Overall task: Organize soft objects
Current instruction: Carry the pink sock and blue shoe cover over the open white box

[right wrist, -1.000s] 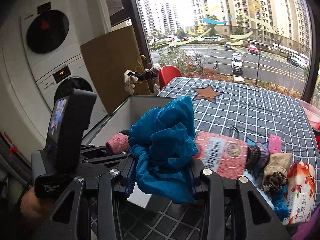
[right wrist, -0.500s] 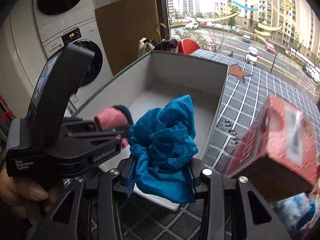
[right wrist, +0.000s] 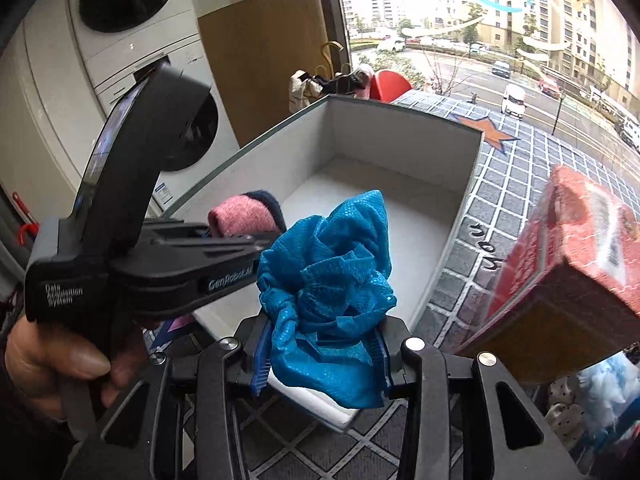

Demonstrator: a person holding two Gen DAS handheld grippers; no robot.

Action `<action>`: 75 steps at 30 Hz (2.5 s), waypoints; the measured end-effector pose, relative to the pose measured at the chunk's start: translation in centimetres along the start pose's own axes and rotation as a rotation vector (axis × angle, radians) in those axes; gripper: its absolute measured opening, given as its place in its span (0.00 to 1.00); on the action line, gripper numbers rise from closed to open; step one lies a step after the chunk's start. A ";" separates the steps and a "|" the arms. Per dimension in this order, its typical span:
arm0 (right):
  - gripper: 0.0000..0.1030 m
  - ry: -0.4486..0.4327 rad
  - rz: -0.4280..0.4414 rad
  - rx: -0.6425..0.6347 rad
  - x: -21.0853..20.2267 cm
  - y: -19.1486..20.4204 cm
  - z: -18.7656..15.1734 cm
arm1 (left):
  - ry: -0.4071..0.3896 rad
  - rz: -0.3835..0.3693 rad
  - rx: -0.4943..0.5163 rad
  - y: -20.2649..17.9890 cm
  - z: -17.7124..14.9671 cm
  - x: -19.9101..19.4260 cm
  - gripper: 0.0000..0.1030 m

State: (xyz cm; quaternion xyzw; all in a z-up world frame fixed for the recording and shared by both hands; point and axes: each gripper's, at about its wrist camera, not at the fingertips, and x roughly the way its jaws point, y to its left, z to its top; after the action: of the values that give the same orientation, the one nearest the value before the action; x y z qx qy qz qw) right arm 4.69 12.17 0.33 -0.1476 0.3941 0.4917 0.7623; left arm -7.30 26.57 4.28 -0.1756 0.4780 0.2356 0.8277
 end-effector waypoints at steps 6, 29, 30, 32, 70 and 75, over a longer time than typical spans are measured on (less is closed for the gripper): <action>0.41 -0.039 -0.030 0.018 -1.3 -0.6 0.8 | -0.002 0.000 0.004 -0.3 0.3 0.2 0.22; 0.41 -0.080 -0.052 0.067 -2.9 -0.9 0.5 | -0.029 0.007 0.011 -0.5 0.5 -1.0 0.22; 0.41 -0.080 -0.051 0.065 -2.9 -0.8 0.4 | -0.030 0.005 0.011 -0.5 0.6 -1.0 0.22; 0.41 -0.082 -0.053 0.064 -3.0 -0.8 0.5 | -0.032 0.001 0.012 -0.4 0.7 -1.1 0.22; 0.41 -0.047 -0.023 0.070 -1.8 -2.7 7.5 | 0.006 -0.006 -0.007 0.1 2.2 0.5 0.22; 0.41 -0.007 -0.020 0.075 -0.7 -3.0 8.1 | 0.026 -0.007 0.003 -0.2 2.5 1.2 0.22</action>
State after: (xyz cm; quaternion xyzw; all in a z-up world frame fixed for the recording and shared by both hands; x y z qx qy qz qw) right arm 10.88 15.24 5.61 -0.1211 0.4082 0.4692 0.7736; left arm -4.88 28.02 4.45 -0.1794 0.4883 0.2296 0.8226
